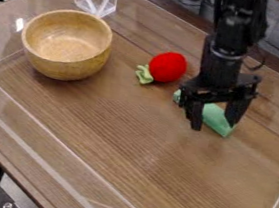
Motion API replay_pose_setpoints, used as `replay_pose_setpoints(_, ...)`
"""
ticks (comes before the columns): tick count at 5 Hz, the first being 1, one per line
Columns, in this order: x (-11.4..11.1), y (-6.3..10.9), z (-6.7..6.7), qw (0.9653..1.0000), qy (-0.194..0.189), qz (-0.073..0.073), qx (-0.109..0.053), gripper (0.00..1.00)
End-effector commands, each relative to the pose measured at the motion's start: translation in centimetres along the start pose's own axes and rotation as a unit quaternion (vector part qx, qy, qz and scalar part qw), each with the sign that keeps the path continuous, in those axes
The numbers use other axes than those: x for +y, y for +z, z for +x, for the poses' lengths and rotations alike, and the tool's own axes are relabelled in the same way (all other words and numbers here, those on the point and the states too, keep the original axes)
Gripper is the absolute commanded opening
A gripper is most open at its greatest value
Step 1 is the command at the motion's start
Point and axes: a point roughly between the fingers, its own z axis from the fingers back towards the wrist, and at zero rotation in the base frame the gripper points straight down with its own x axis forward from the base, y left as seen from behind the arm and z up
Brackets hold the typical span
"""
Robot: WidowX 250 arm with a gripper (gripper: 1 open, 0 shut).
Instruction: Put the green stick in the brown bowl
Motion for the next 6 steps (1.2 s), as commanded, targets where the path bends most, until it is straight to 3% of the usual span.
replay_pose_setpoints(1,-1.1,0.9,0.3,0.9994,0.017,-0.025,-0.019,1.00)
replay_pose_setpoints(2,-1.2,0.6,0.3,0.9991,0.023,-0.027,-0.024,0.00)
replay_pose_setpoints(3,-0.9,1.2,1.6,0.9976,0.054,-0.029,-0.033,0.00)
replay_pose_setpoints(4,-0.5,1.6,2.7,0.9955,0.079,-0.024,-0.047,1.00)
replay_pose_setpoints(6,-3.3,1.2,0.5,0.9955,0.063,-0.023,-0.067,1.00)
